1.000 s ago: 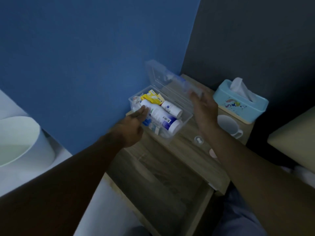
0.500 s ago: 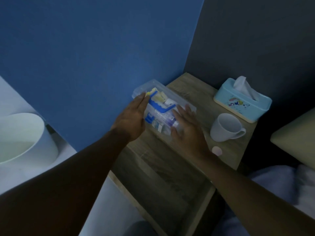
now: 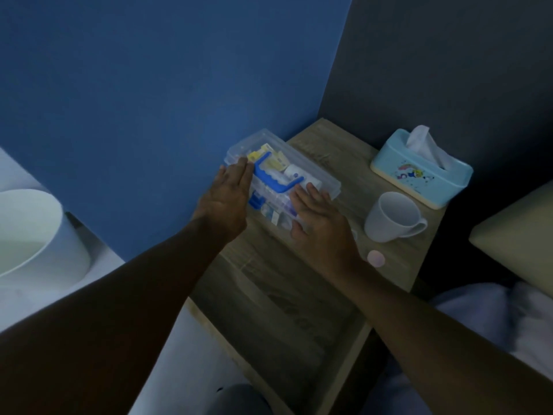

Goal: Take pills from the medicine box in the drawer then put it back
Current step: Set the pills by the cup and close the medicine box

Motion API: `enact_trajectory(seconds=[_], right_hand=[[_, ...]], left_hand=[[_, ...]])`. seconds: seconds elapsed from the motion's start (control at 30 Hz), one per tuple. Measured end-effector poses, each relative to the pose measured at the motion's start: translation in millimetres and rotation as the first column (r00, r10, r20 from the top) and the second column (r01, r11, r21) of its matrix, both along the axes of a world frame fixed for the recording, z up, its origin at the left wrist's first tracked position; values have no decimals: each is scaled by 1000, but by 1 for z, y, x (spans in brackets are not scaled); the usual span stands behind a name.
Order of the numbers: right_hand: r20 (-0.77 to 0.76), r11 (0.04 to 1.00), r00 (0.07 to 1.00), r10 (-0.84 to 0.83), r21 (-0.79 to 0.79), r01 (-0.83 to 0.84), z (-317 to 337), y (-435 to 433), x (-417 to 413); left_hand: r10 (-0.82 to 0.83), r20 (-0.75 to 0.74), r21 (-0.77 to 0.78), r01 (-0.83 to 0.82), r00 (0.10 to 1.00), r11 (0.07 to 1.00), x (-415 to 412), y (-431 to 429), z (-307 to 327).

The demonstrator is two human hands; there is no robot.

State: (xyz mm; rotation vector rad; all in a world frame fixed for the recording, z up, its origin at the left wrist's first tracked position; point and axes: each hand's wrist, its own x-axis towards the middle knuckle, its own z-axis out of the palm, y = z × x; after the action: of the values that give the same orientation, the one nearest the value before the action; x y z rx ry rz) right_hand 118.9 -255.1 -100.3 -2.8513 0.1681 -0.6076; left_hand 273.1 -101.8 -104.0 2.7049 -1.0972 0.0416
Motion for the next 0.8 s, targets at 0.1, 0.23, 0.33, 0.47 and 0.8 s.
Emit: enact_trajectory(seconds=[0.1,0.23,0.33,0.47,0.8], right_hand=[[-12,1000,1000,-7,-10,7,3,0,0],[-25,999,1000,-17,-42,16,7,2,2],[-12,999,1000,-23,-50,22,8,1,3],[114,998,992,-52,-19,54,1,5,4],[174,996,981,-81,-6,84,-10,10,7]], left_hand=[[-31,44,9,31,999,999,2,-2,6],[24,-215,-68,-39,976,997,-3,0,10],[78,-283,-217,-143,956,966,-21,4,-3],[195,-332,-318,-305,923,898,-32,-1,-27],[177,-656,-483,-589,734,648,-24,-15,-36]])
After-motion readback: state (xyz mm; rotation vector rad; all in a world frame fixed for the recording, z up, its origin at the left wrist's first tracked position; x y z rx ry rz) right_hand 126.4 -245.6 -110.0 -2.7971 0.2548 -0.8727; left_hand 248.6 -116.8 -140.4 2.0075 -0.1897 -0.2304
